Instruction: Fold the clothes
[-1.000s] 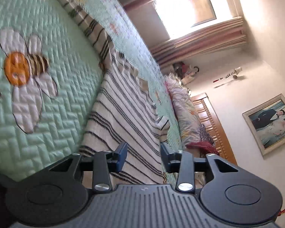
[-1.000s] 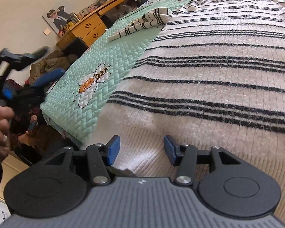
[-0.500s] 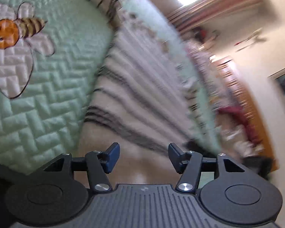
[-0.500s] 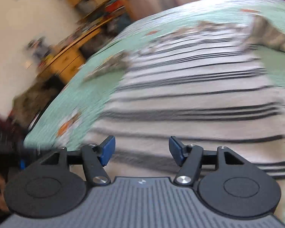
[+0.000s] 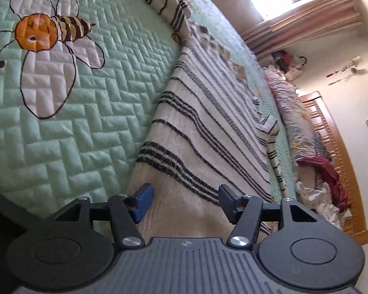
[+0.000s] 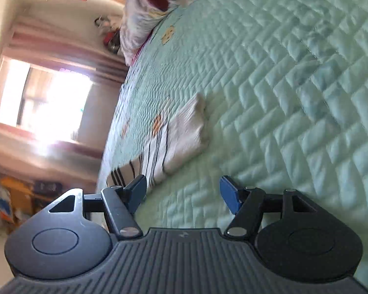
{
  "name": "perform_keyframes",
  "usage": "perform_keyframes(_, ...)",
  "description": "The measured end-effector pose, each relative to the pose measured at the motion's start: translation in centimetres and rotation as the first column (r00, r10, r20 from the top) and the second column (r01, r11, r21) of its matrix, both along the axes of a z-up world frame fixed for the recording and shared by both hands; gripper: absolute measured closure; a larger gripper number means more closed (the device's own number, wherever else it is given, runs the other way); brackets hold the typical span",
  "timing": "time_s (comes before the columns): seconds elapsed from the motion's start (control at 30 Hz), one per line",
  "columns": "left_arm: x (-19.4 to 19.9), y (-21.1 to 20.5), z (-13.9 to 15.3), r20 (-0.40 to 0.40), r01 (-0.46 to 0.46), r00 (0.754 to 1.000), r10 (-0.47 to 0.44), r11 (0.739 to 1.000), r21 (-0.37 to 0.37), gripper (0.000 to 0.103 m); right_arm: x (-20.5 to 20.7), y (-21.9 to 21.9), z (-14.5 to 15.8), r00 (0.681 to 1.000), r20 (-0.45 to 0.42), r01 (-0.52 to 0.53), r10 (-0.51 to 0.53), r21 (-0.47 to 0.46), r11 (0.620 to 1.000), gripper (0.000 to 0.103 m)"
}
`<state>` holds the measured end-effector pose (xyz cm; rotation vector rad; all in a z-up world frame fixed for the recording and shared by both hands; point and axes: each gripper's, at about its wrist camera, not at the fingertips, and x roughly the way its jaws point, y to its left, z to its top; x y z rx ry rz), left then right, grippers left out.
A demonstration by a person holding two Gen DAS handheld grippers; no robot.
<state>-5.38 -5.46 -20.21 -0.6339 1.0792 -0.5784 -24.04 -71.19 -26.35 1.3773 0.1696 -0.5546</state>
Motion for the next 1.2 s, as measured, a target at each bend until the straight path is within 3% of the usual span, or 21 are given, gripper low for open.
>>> perform_keyframes(0.27,0.7,-2.3,0.7,0.008,0.010,1.000,-0.011,0.997,0.076,0.032,5.3,-4.4,-0.5,0.997,0.020,0.068,-0.069,0.008,0.998,0.035)
perform_keyframes(0.3,0.6,-2.4,0.8,0.008,0.008,1.000,-0.008,0.997,0.082,0.032,6.0,-4.9,-0.3,0.998,0.017,0.065,-0.065,0.003,0.998,0.040)
perform_keyframes(0.33,0.6,-2.4,0.9,0.008,0.005,1.000,-0.006,0.996,0.085,0.032,6.3,-5.6,-0.1,0.999,0.004,0.053,-0.053,-0.003,0.999,0.055)
perform_keyframes(0.37,0.5,-2.4,1.0,0.009,0.004,1.000,-0.004,0.996,0.087,0.030,6.5,-6.2,0.1,0.999,-0.010,0.039,-0.039,-0.010,0.999,0.094)
perform_keyframes(0.47,0.3,-2.4,1.2,0.010,-0.001,1.000,0.000,0.996,0.090,0.030,5.1,-7.3,1.3,0.998,-0.019,0.058,-0.059,-0.064,0.996,0.092)
perform_keyframes(0.6,0.2,-2.6,1.4,0.012,0.000,1.000,-0.001,0.997,0.081,0.030,0.4,-9.0,4.7,0.980,0.052,0.200,-0.193,-0.199,0.959,0.092)
perform_keyframes(0.67,0.2,-2.8,1.3,0.013,0.006,1.000,-0.007,0.997,0.071,0.030,-0.7,-10.3,4.8,0.980,0.059,0.200,-0.192,-0.199,0.959,0.087)
perform_keyframes(0.73,0.0,-2.9,1.2,0.013,0.012,1.000,-0.013,0.998,0.058,0.030,-0.2,-11.6,3.3,0.995,-0.014,0.100,-0.103,-0.145,0.984,0.066)
perform_keyframes(0.8,-0.3,-2.9,1.3,0.015,0.020,1.000,-0.020,0.999,0.050,0.030,-0.8,-11.2,2.6,0.982,-0.129,0.119,-0.139,-0.152,0.981,0.066)
perform_keyframes(0.93,-0.5,-2.5,1.5,0.015,0.018,1.000,-0.019,0.999,0.048,0.029,-3.9,-8.4,2.0,0.965,-0.036,0.252,-0.261,-0.164,0.954,0.060)
perform_keyframes(1.07,-0.5,-2.3,1.5,0.004,0.010,1.000,-0.010,0.999,0.038,0.029,-2.4,-5.3,2.9,0.993,0.002,0.118,-0.122,-0.263,0.958,0.059)
perform_keyframes(1.2,-1.2,-2.6,1.8,0.011,0.028,1.000,-0.029,0.999,0.040,0.028,0.0,-6.9,2.1,0.994,0.090,0.082,-0.064,-0.219,0.972,0.054)
